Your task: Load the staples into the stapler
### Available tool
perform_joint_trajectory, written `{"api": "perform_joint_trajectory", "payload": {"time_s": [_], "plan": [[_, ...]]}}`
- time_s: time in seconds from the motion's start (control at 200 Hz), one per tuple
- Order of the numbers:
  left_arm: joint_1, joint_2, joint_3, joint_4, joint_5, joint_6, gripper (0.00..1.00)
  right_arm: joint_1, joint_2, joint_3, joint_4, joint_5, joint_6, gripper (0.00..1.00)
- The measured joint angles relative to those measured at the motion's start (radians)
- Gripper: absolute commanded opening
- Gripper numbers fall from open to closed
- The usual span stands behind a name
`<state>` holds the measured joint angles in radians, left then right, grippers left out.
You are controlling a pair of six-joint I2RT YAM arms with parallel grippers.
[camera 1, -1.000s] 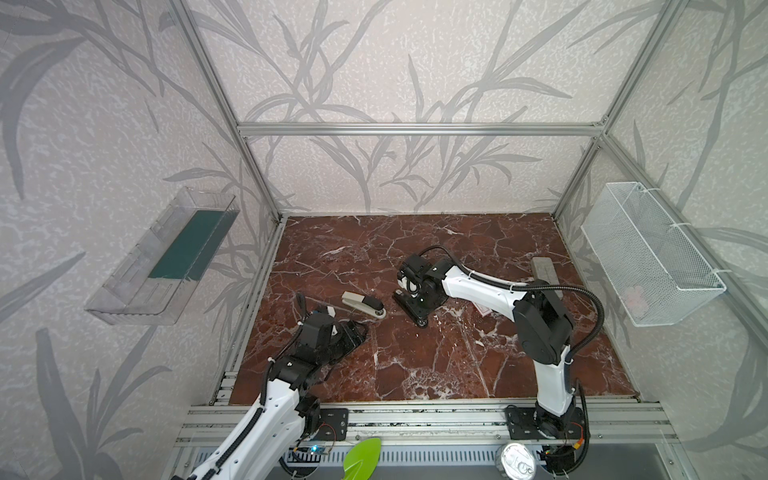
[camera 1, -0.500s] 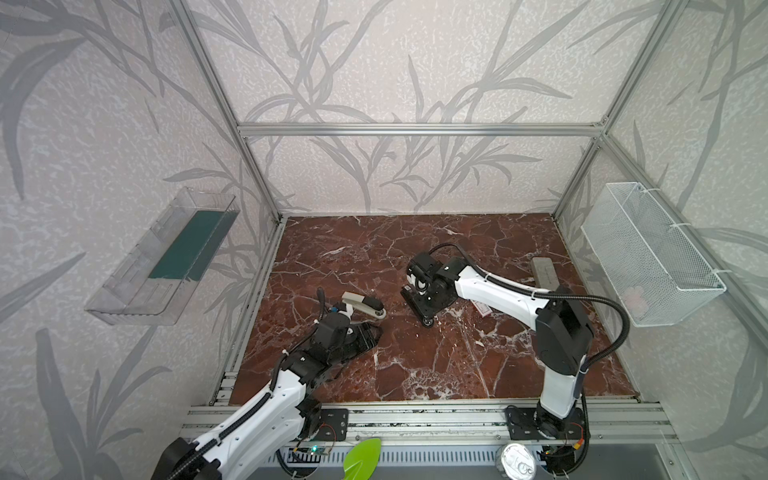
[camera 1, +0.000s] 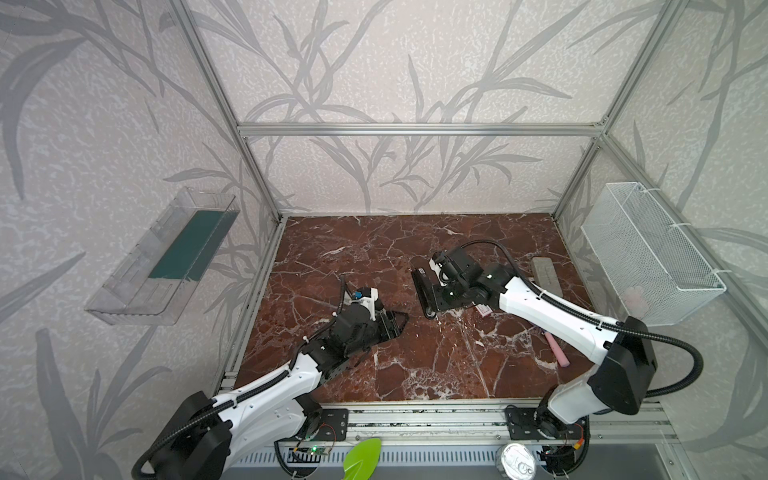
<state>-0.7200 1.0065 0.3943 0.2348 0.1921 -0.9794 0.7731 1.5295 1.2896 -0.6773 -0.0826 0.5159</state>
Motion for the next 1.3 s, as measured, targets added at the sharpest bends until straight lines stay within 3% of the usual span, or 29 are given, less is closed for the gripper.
{"api": "perform_joint_trajectory", "payload": {"time_s": [0.1, 0.325, 0.585, 0.735, 1.01, 1.3], "plan": [[-0.027, 0.045, 0.028, 0.043, -0.010, 0.007, 0.71, 0.000, -0.022, -0.023, 0.023, -0.005, 0.031, 0.00], [-0.066, 0.144, 0.064, 0.124, -0.011, 0.018, 0.57, 0.000, -0.051, -0.050, 0.049, -0.010, 0.075, 0.00], [-0.091, 0.216, 0.098, 0.174, -0.011, 0.027, 0.52, 0.000, -0.068, -0.051, 0.069, -0.012, 0.094, 0.00], [-0.100, 0.253, 0.111, 0.190, -0.009, 0.028, 0.43, 0.000, -0.083, -0.053, 0.072, -0.011, 0.101, 0.00], [-0.105, 0.272, 0.113, 0.216, -0.011, 0.030, 0.41, 0.000, -0.101, -0.072, 0.094, -0.032, 0.121, 0.00], [-0.106, 0.277, 0.121, 0.216, -0.016, 0.043, 0.30, 0.006, -0.125, -0.107, 0.106, -0.051, 0.163, 0.00]]}}
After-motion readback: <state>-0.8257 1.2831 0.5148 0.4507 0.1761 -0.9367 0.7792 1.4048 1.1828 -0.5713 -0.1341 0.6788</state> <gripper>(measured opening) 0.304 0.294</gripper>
